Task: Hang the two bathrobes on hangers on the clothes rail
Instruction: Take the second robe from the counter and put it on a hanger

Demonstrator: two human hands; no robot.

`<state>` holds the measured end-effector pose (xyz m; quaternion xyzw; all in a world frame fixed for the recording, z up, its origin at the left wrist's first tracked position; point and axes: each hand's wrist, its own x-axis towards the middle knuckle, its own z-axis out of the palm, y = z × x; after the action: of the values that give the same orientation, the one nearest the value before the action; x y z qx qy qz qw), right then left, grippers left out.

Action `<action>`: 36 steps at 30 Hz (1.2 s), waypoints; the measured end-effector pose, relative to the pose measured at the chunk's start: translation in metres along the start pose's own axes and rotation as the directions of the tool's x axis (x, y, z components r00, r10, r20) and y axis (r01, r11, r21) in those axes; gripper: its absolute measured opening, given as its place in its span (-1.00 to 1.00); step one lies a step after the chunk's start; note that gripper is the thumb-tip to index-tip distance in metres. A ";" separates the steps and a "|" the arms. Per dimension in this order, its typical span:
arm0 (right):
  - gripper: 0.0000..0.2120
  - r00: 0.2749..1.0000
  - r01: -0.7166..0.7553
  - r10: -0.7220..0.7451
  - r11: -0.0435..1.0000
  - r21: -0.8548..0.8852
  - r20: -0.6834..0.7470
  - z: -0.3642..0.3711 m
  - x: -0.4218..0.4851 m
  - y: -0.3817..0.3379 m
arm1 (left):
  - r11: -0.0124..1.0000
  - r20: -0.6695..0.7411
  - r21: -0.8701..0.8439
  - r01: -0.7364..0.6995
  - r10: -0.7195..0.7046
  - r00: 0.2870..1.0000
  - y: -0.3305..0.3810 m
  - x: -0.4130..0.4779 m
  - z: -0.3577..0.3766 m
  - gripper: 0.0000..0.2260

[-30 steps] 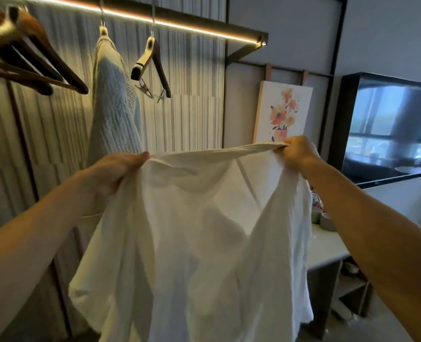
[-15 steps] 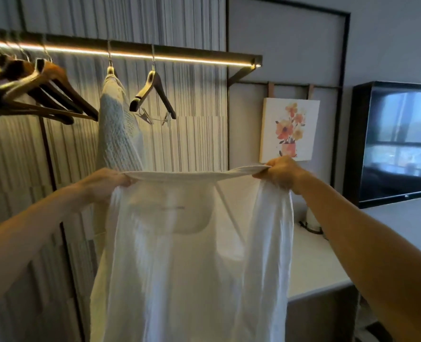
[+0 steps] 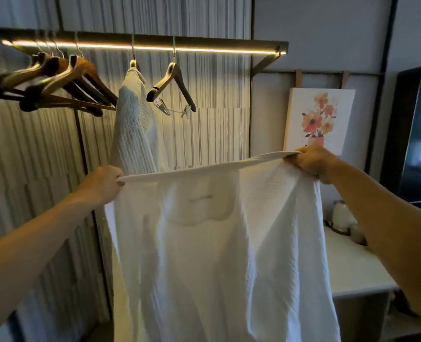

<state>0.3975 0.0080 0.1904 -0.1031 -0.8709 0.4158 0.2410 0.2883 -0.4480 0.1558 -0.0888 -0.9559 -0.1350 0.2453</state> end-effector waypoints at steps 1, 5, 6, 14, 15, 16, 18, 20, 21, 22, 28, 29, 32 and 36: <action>-0.78 1.000 -0.006 0.006 1.000 -0.006 -0.011 -0.005 0.001 0.001 | 0.997 0.032 -0.055 0.058 -0.057 0.998 0.001 -0.001 0.002 -0.75; -0.87 0.993 -0.116 0.117 0.992 -0.055 0.013 -0.009 0.000 0.005 | 0.709 0.357 -0.560 0.428 -0.259 0.897 0.015 -0.009 0.003 -0.83; -0.89 0.987 -0.157 0.158 0.987 -0.041 0.021 -0.005 -0.002 0.006 | 0.610 0.444 -0.628 0.483 -0.229 0.866 0.018 -0.007 0.003 -0.81; -0.94 0.936 -0.325 0.217 0.836 0.441 0.278 0.008 -0.009 0.001 | 0.150 0.642 -0.742 0.654 -0.122 0.757 0.068 0.018 -0.005 -0.92; -0.95 0.939 -0.319 0.208 0.827 0.463 0.275 0.010 -0.010 -0.005 | 0.095 0.642 -0.752 0.652 -0.121 0.757 0.079 0.017 -0.008 -0.86; -0.93 0.942 -0.310 0.200 0.823 0.477 0.269 0.014 -0.012 -0.013 | 0.033 0.645 -0.760 0.649 -0.085 0.759 0.092 0.016 -0.014 -0.80; -0.88 0.960 -0.261 0.169 0.828 0.496 0.223 0.022 -0.017 -0.034 | -0.029 0.587 -0.809 0.587 0.002 0.810 0.121 0.009 -0.024 -0.79; -0.86 0.978 -0.172 0.085 0.843 0.509 0.191 0.032 -0.021 -0.060 | 0.055 0.457 -0.889 0.454 0.072 0.887 0.154 -0.003 -0.035 -0.86; -0.84 0.980 -0.121 0.021 0.854 0.506 0.199 0.039 -0.027 -0.074 | 0.104 0.394 -0.918 0.382 0.134 0.909 0.167 -0.009 -0.040 -0.87; -0.84 0.977 -0.053 -0.056 0.873 0.485 0.207 0.046 -0.030 -0.089 | 0.147 0.342 -0.937 0.316 0.214 0.915 0.179 -0.014 -0.045 -0.88; -0.75 0.921 0.250 -0.318 0.926 0.284 0.227 0.085 -0.036 -0.132 | 0.336 0.191 -0.939 0.076 0.323 0.927 0.181 -0.024 -0.049 -0.75; -0.76 0.905 0.264 -0.336 0.925 0.274 0.261 0.089 -0.035 -0.135 | 0.393 0.169 -0.919 0.027 0.332 0.928 0.174 -0.022 -0.049 -0.77; -0.78 0.870 0.302 -0.369 0.923 0.239 0.328 0.104 -0.032 -0.142 | 0.585 0.050 -0.804 -0.106 0.244 0.968 0.151 -0.011 -0.041 -0.83; -0.72 0.859 0.413 -0.420 0.906 0.088 0.293 0.122 -0.017 -0.168 | 0.709 -0.100 -0.686 -0.166 0.134 0.986 0.126 0.012 -0.037 -0.72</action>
<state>0.3542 -0.1869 0.2488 0.1556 -0.8944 0.3743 0.1890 0.3240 -0.3386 0.2205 -0.2481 -0.8205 -0.4632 0.2250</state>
